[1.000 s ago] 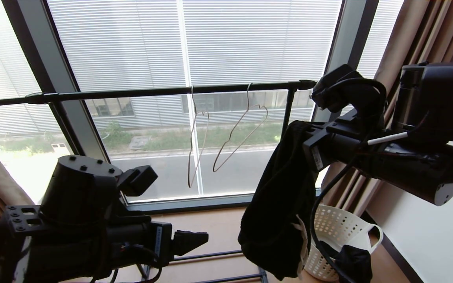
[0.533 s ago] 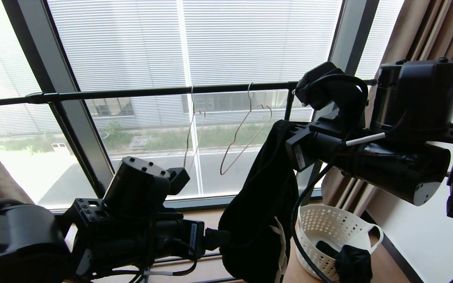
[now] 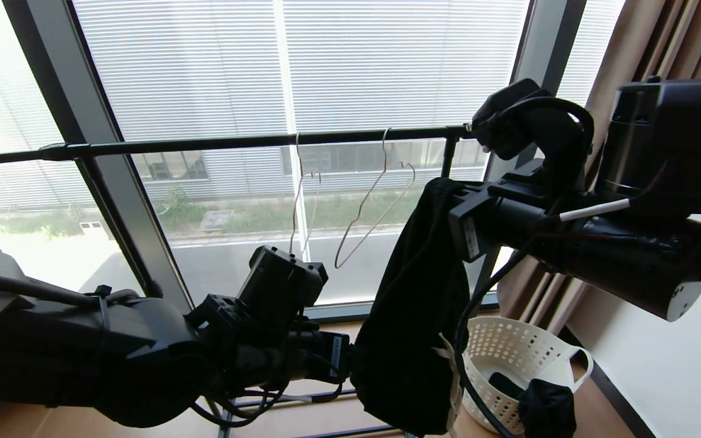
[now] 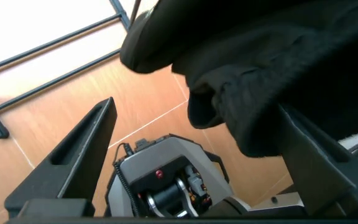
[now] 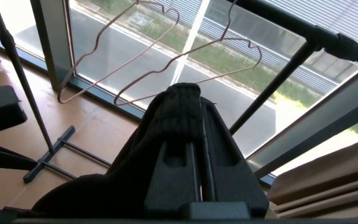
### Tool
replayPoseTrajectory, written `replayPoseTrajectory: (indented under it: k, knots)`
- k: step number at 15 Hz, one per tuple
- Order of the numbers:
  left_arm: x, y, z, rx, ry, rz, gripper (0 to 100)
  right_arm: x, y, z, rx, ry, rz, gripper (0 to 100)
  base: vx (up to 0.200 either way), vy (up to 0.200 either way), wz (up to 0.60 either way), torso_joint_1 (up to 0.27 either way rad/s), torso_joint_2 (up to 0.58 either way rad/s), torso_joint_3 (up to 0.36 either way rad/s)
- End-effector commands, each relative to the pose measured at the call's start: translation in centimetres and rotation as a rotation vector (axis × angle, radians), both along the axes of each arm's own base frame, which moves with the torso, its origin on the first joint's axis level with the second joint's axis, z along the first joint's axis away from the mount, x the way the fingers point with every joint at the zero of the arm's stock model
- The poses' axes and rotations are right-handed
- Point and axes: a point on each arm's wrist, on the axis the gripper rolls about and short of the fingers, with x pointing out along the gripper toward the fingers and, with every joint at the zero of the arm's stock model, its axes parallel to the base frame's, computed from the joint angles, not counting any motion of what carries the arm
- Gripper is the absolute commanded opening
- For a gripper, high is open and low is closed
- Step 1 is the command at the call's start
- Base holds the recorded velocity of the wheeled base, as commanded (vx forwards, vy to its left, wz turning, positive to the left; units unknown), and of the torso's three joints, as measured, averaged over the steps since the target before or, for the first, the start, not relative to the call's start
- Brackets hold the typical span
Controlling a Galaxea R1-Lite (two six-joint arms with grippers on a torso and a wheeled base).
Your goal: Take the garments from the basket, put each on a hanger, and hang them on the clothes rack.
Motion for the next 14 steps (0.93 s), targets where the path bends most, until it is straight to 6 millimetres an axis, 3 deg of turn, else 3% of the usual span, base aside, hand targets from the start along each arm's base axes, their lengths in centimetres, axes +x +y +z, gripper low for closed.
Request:
replayPoseTrajectory:
  k: [1,5,6,13,14]
  knots:
    - [0.2,-0.2,-1.1,0.022,0.026,0.002,100,-0.8,-0.8,1.1,0.026,-0.027,0.0,0,0.0,0.0,0.0,0.0,0.0,0.0]
    - [-0.7,0.7,-1.4,0.057,0.033,0.021,100,-1.0,-2.6,1.3,0.036,-0.035,-0.041,0,0.0,0.0,0.0,0.0,0.0,0.0]
    - [-0.7,0.8,-1.5,0.06,0.033,0.027,0,-1.2,-2.9,1.5,0.047,-0.037,-0.045,0,0.0,0.0,0.0,0.0,0.0,0.0]
    - [-2.3,3.2,0.2,0.076,-0.026,0.093,0,-1.7,-7.5,1.4,0.058,-0.045,-0.171,0,0.0,0.0,0.0,0.0,0.0,0.0]
    - [-3.2,4.3,2.1,0.035,-0.072,0.107,0,-2.6,-9.4,0.3,0.034,-0.026,-0.226,0,0.0,0.0,0.0,0.0,0.0,0.0]
